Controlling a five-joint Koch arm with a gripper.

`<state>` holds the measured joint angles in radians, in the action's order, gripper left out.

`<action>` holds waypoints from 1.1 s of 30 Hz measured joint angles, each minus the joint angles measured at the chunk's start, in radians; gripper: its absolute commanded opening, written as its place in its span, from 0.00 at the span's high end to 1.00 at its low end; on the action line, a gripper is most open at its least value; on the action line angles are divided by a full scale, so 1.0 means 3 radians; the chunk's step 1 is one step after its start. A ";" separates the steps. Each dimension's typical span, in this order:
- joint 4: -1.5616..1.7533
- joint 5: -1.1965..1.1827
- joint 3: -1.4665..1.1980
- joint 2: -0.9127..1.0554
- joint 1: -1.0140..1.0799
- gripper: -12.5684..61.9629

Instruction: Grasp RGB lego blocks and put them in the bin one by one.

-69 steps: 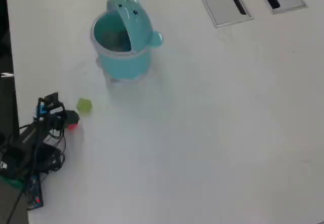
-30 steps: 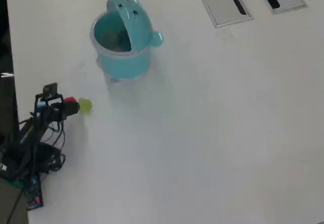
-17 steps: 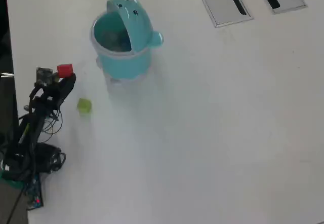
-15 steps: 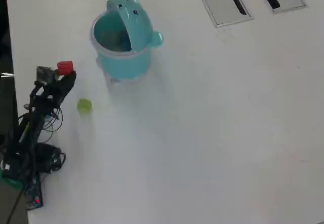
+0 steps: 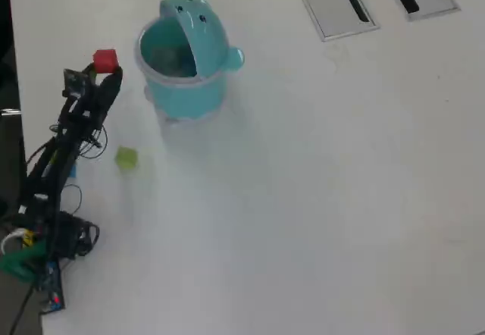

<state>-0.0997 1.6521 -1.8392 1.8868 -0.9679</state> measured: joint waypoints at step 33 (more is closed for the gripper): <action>0.0266 0.0133 0.2107 -0.2071 0.0808 0.45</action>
<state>-0.0199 1.6920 -1.2072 1.2655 -0.7256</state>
